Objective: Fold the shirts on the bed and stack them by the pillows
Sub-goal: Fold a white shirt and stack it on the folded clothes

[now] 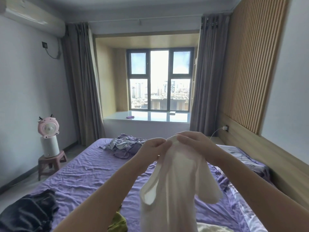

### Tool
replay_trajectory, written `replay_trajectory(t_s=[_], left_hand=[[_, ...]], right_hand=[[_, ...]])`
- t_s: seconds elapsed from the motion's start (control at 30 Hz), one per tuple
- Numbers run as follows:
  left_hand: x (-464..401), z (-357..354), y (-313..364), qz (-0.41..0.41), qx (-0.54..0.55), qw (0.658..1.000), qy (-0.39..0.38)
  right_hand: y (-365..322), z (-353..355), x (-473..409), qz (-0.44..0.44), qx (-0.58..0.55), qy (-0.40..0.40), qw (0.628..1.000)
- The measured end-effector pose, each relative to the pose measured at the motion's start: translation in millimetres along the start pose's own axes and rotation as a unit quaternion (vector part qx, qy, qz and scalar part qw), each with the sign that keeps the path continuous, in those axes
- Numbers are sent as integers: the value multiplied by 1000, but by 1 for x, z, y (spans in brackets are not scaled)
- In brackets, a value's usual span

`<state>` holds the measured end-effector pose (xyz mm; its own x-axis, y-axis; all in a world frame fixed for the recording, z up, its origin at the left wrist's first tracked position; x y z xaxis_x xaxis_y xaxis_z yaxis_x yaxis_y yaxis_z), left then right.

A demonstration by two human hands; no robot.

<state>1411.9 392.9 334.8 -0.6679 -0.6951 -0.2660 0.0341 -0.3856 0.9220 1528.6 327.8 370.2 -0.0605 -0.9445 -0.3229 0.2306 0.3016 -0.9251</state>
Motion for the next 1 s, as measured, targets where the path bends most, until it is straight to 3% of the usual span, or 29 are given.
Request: replay_trajectory(t_s=[0.17, 0.3, 0.47, 0.8, 0.87, 1.0], left_hand=[[2, -3, 15, -23, 73, 997, -31], [4, -2, 25, -47, 8, 999, -14], [9, 1, 31, -60, 7, 998, -13], [14, 7, 34, -39, -24, 998, 48], [21, 3, 29, -21, -23, 999, 8], [51, 3, -11, 46, -79, 993, -76]], right_hand=[[-2, 17, 11, 0, 0, 4, 1000], [-7, 11, 15, 16, -11, -3, 1000], [-12, 11, 19, 18, -1, 9, 1000], [-14, -12, 25, -12, 45, -58, 997], [-23, -11, 21, 12, 79, -48, 996], [-44, 13, 12, 83, 142, 63, 984]])
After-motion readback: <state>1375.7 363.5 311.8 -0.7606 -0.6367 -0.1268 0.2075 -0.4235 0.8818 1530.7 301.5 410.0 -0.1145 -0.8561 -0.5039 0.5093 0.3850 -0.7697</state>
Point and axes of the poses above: each hand's wrist, its own x-axis away from the middle knuckle, its own z-axis out of the back of the hand, y = z × x, the point moved 9 cm from there along -x, towards the middle knuckle, and after that the axes turned 9 degrees about -x, right-handed, at the moved point
